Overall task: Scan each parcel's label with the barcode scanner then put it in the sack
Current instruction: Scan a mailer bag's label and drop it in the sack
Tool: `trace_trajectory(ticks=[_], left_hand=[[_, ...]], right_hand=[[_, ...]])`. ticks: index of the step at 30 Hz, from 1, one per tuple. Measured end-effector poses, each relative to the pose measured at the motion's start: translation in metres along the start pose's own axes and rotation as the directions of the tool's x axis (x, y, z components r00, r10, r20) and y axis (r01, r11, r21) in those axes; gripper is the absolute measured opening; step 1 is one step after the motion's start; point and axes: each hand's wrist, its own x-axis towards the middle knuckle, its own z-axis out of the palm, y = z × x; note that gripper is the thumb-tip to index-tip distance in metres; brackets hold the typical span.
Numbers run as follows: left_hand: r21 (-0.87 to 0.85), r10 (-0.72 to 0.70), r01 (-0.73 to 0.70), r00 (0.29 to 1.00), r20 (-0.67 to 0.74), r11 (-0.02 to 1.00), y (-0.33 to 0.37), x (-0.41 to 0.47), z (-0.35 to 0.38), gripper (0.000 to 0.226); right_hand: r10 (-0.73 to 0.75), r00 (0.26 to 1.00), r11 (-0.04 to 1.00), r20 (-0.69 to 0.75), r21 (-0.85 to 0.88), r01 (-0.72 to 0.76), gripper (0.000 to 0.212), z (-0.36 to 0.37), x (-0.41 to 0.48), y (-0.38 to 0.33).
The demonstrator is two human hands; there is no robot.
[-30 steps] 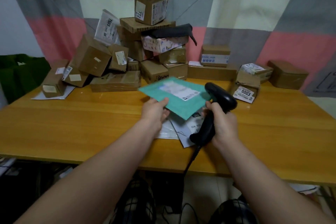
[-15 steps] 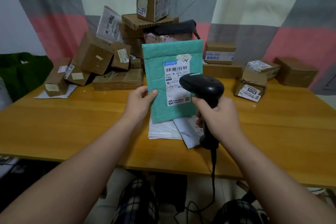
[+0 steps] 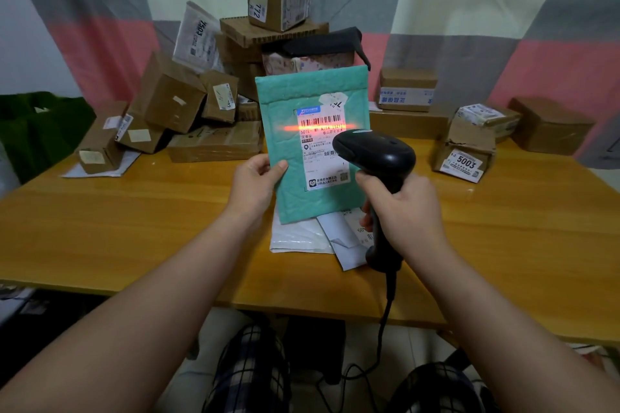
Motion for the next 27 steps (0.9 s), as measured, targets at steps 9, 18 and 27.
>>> trace_trajectory(ticks=[9, 18, 27], left_hand=[[0.003, -0.009, 0.009, 1.000, 0.010, 1.000, 0.0015, 0.0010, 0.0037, 0.013], [0.022, 0.004, -0.004, 1.000, -0.002, 1.000, -0.0003, 0.0023, 0.0028, 0.016], [0.034, 0.032, -0.031, 0.999, -0.017, 0.999, 0.0028, -0.0027, -0.0006, 0.018]], right_hand=[[-0.033, 0.999, 0.999, -0.010, -0.027, 0.033, 0.021, -0.0011, 0.0024, 0.0019], [-0.071, 0.997, 0.996, -0.013, -0.062, 0.070, 0.026, 0.0010, 0.0031, 0.0009], [-0.087, 0.996, 0.994, 0.013, -0.064, 0.088, 0.025, 0.0044, 0.0024, -0.0002]])
